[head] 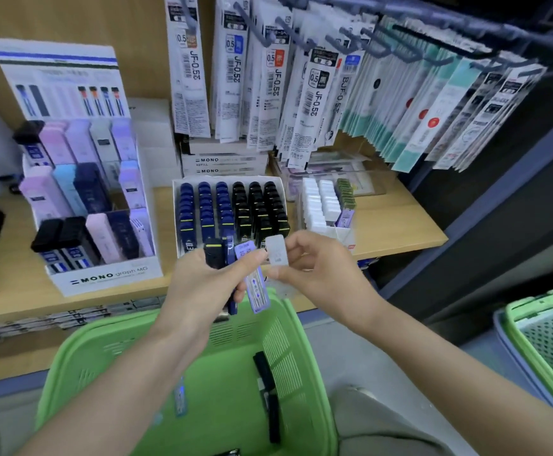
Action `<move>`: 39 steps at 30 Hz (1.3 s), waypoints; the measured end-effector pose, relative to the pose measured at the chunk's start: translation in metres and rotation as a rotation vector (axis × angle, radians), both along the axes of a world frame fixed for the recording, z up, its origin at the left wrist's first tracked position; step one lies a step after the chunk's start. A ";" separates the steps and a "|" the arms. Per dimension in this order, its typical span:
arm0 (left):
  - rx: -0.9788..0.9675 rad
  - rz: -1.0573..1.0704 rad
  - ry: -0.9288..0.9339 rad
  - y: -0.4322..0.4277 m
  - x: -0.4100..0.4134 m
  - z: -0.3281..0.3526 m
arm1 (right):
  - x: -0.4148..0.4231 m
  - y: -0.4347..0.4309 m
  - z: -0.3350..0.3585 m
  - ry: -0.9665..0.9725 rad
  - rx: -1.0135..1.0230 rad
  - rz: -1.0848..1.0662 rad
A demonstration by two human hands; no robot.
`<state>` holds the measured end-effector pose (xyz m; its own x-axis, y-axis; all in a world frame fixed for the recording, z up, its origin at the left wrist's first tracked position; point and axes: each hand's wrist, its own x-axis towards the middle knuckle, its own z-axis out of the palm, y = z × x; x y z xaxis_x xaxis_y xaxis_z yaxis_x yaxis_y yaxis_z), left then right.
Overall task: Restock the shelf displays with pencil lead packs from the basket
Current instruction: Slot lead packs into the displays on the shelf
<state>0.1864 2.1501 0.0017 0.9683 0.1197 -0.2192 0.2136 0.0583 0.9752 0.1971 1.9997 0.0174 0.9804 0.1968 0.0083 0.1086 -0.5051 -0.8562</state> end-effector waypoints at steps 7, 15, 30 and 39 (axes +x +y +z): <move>0.058 0.094 -0.086 0.065 -0.006 0.020 | 0.020 0.052 0.021 -0.094 0.079 0.003; 0.005 0.242 -0.131 0.133 -0.007 0.025 | 0.059 0.148 0.049 -0.347 0.110 0.020; -0.141 0.306 -0.093 0.174 -0.002 0.039 | 0.128 0.190 0.048 -0.489 -0.229 0.076; -0.163 0.294 -0.111 0.175 0.004 0.040 | 0.146 0.199 0.054 -0.483 -0.405 0.139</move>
<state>0.1901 2.3248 0.0417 0.9167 0.3690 -0.1536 0.0576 0.2584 0.9643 0.3426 2.1988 0.0713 0.8499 0.4022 0.3406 0.5220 -0.7312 -0.4392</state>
